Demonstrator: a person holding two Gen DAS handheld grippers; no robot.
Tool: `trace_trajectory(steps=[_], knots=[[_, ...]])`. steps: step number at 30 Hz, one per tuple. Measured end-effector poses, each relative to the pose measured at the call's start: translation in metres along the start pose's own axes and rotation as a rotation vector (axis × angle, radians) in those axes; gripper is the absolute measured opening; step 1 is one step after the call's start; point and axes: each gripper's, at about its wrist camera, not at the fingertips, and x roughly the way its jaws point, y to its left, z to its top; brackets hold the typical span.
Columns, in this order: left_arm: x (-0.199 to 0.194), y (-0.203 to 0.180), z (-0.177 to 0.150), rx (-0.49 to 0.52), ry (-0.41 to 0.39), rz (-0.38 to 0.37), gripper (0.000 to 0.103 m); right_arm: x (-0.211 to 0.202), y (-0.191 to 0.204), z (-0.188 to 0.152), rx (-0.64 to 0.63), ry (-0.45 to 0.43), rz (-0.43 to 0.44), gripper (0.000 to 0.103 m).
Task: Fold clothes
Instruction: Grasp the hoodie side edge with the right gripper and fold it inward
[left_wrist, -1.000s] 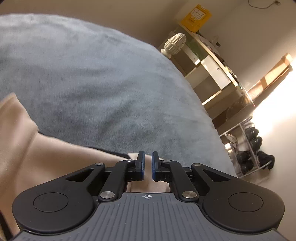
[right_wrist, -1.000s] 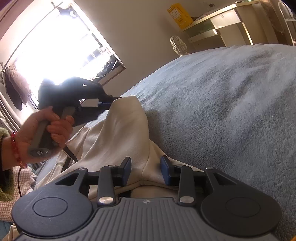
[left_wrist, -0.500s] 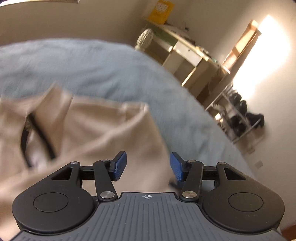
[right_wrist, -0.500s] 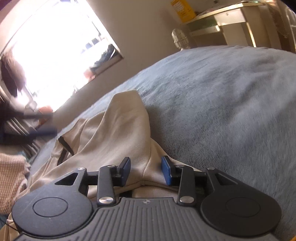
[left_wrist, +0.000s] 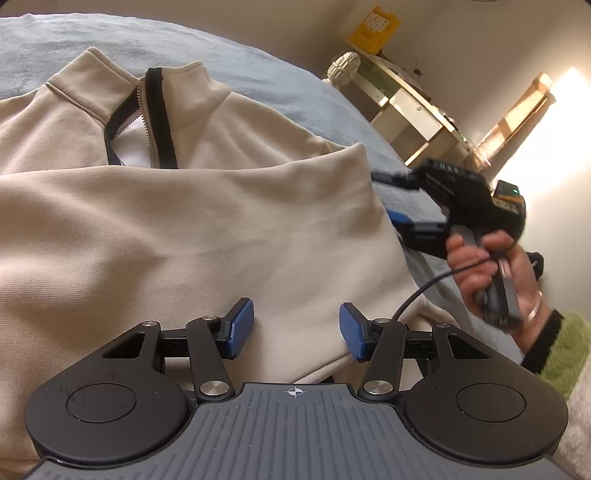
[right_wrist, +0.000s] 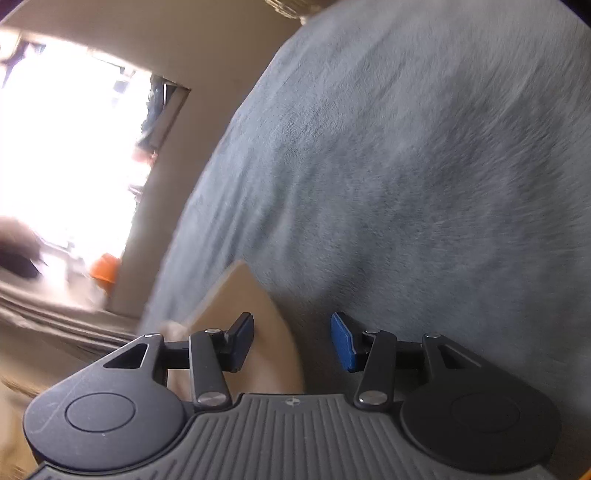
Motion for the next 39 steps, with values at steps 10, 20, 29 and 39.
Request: trace_trajectory(steps=[10,20,29,39], knots=[[-0.001,0.008,-0.005,-0.019,-0.016,-0.037,0.052,0.02,0.027,-0.002,-0.166,0.019,0.106,0.007],[-0.004,-0.006,-0.016,0.056,-0.035,0.016,0.051,0.04,0.059,-0.027,-0.605,-0.08,-0.211,0.006],[-0.023,-0.003,-0.01,0.079,-0.068,0.016,0.052,-0.014,0.083,-0.039,-0.542,-0.165,-0.19,0.012],[-0.028,0.017,0.005,0.058,-0.081,0.103,0.052,0.049,0.087,-0.043,-0.511,0.006,-0.314,0.009]])
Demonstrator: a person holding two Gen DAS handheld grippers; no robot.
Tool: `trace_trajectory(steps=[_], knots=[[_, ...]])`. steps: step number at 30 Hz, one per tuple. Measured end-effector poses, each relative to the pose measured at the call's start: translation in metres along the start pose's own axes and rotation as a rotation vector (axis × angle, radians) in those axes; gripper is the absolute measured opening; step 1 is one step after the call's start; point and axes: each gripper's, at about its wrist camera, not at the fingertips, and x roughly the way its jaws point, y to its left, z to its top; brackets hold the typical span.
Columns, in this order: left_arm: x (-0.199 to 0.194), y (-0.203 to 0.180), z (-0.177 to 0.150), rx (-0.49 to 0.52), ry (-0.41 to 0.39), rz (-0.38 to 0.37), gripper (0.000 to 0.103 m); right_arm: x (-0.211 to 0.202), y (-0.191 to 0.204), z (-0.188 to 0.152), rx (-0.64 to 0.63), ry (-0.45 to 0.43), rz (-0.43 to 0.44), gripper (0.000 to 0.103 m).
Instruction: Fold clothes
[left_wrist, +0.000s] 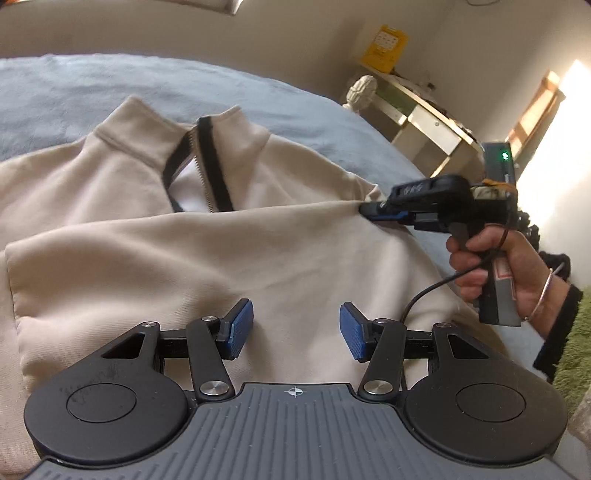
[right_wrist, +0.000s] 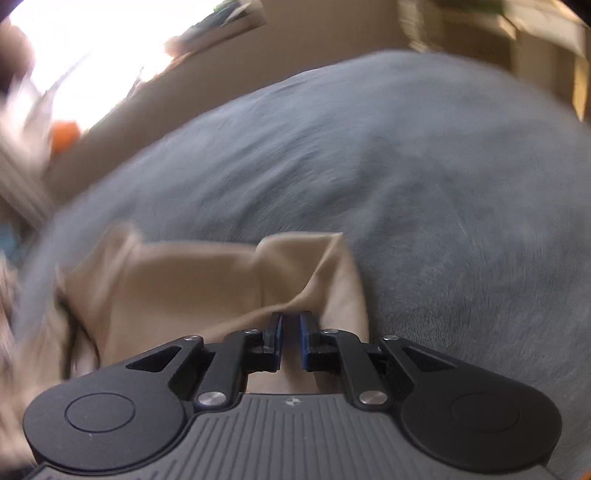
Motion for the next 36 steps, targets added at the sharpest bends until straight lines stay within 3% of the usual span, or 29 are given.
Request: trace_trajectory(steps=[2,5,10,11,12,15,17,18,21,29,35,36], knots=[[-0.002,0.004,0.0,-0.01,-0.006,-0.003,0.052,-0.018,-0.012,0.0,0.131,-0.018,0.033,0.012],[-0.004,0.012,0.0,-0.039,-0.01,-0.005,0.052,-0.062,-0.007,-0.018,0.097,0.016,0.142,0.012],[-0.002,0.017,-0.001,-0.066,-0.008,-0.007,0.052,-0.08,0.017,-0.069,-0.236,0.101,0.016,0.012],[-0.002,0.017,-0.001,-0.061,-0.011,-0.006,0.052,-0.072,0.019,-0.082,-0.342,0.123,-0.078,0.011],[-0.002,0.016,-0.002,-0.05,-0.013,-0.004,0.052,-0.068,0.017,-0.093,-0.413,0.108,-0.101,0.01],[-0.002,0.013,-0.004,-0.014,-0.019,0.004,0.052,-0.091,0.03,-0.095,-0.403,0.069,-0.148,0.012],[-0.003,0.01,-0.006,0.01,-0.023,0.012,0.052,-0.107,0.043,-0.103,-0.469,0.053,-0.11,0.012],[-0.003,0.009,-0.006,0.017,-0.025,0.015,0.052,-0.113,0.049,-0.11,-0.513,0.055,-0.088,0.013],[-0.008,0.005,-0.007,0.017,-0.032,0.023,0.053,-0.093,0.056,-0.135,-0.63,0.122,-0.159,0.016],[-0.053,-0.028,-0.047,0.194,-0.15,0.105,0.053,-0.129,0.077,-0.127,-0.5,0.05,-0.134,0.017],[-0.083,-0.013,-0.046,0.148,-0.222,0.199,0.055,-0.144,0.104,-0.129,-0.495,0.002,-0.108,0.017],[-0.083,-0.007,-0.043,0.131,-0.211,0.218,0.06,-0.149,0.107,-0.13,-0.484,-0.012,-0.093,0.017]])
